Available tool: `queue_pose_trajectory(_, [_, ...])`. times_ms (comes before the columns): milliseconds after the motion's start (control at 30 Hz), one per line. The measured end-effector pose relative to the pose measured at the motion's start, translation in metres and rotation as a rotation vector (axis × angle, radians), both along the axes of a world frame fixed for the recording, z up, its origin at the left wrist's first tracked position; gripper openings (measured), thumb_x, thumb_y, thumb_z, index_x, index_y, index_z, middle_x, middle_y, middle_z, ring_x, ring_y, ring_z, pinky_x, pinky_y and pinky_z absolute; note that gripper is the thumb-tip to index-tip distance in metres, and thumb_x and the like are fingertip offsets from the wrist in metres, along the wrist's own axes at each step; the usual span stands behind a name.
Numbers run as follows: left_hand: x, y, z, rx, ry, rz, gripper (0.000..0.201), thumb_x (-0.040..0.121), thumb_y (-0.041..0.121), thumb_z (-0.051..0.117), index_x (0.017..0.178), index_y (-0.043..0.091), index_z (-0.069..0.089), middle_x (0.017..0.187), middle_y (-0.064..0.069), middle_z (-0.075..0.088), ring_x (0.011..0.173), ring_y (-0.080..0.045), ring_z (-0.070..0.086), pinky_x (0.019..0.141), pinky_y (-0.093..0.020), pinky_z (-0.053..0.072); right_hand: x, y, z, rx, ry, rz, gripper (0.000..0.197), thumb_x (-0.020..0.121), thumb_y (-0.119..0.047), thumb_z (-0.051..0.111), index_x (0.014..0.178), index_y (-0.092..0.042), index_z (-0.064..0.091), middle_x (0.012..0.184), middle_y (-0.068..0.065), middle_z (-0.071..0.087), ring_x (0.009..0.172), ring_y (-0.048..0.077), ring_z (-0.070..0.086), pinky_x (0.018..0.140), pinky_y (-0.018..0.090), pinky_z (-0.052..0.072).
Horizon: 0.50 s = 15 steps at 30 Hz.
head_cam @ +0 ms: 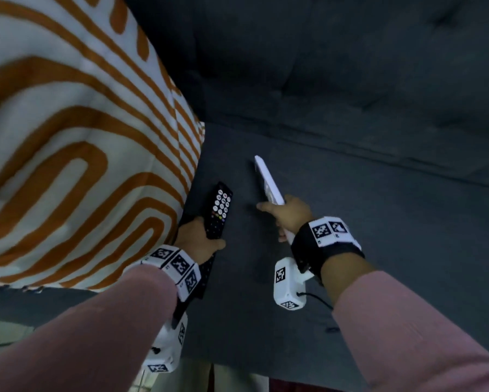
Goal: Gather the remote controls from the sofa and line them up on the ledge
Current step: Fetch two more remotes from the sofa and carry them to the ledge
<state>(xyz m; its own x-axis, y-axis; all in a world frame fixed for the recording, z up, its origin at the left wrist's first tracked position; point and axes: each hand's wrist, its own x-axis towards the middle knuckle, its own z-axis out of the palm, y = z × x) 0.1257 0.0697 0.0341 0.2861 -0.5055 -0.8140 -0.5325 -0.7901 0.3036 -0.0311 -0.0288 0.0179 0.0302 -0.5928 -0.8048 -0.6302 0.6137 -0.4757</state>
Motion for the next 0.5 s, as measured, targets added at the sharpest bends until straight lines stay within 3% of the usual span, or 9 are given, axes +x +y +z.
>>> queue_pose_trajectory(100, [-0.002, 0.0, 0.03, -0.126, 0.165, 0.104, 0.048, 0.081, 0.015, 0.065, 0.127, 0.014, 0.052, 0.119, -0.006, 0.06, 0.109, -0.025, 0.056, 0.087, -0.026, 0.04, -0.021, 0.021, 0.034, 0.062, -0.166, -0.206, 0.053, 0.08, -0.057, 0.055, 0.075, -0.004, 0.056, 0.052, 0.01, 0.049, 0.033, 0.022, 0.047, 0.037, 0.027, 0.043])
queue_pose_trajectory(167, [-0.007, 0.001, 0.057, -0.172, 0.281, 0.207, 0.034, 0.084, 0.011, 0.062, 0.115, 0.021, 0.052, 0.101, -0.007, 0.063, 0.091, -0.024, 0.059, 0.081, -0.033, 0.046, -0.042, 0.036, 0.061, 0.079, -0.289, -0.295, 0.049, 0.09, -0.05, 0.043, 0.079, -0.003, 0.053, 0.053, 0.01, 0.05, 0.029, 0.018, 0.049, 0.036, 0.027, 0.044])
queue_pose_trajectory(233, [-0.016, 0.0, 0.093, -0.133, 0.406, 0.31, 0.022, 0.087, 0.008, 0.057, 0.108, 0.017, 0.053, 0.081, -0.013, 0.06, 0.065, -0.026, 0.059, 0.063, -0.04, 0.051, -0.067, 0.052, 0.096, 0.083, -0.396, -0.371, 0.044, 0.093, -0.044, 0.039, 0.094, -0.001, 0.052, 0.065, 0.011, 0.054, 0.036, 0.018, 0.053, 0.041, 0.027, 0.047])
queue_pose_trajectory(300, [-0.023, -0.002, 0.132, -0.14, 0.468, 0.288, 0.014, 0.089, 0.011, 0.056, 0.099, 0.02, 0.053, 0.076, -0.014, 0.057, 0.051, -0.025, 0.058, 0.052, -0.036, 0.051, -0.092, 0.068, 0.141, 0.06, -0.463, -0.445, 0.042, 0.094, -0.039, 0.04, 0.105, 0.0, 0.051, 0.076, 0.011, 0.057, 0.046, 0.019, 0.056, 0.048, 0.03, 0.05])
queue_pose_trajectory(400, [-0.039, -0.004, 0.188, -0.176, 0.487, 0.183, 0.003, 0.091, 0.022, 0.054, 0.089, 0.023, 0.055, 0.075, -0.011, 0.062, 0.047, -0.022, 0.055, 0.046, -0.03, 0.046, -0.122, 0.09, 0.215, 0.001, -0.524, -0.6, 0.037, 0.094, -0.037, 0.041, 0.099, -0.003, 0.055, 0.073, 0.01, 0.057, 0.045, 0.019, 0.053, 0.047, 0.029, 0.049])
queue_pose_trajectory(500, [-0.064, -0.008, 0.235, -0.158, 0.547, 0.157, 0.022, 0.095, 0.032, 0.04, 0.086, 0.019, 0.056, 0.072, -0.01, 0.065, 0.048, -0.023, 0.051, 0.046, -0.028, 0.043, -0.141, 0.112, 0.274, -0.129, -0.517, -0.669, 0.047, 0.093, -0.046, 0.036, 0.088, -0.007, 0.061, 0.064, 0.005, 0.058, 0.048, 0.019, 0.05, 0.05, 0.03, 0.046])
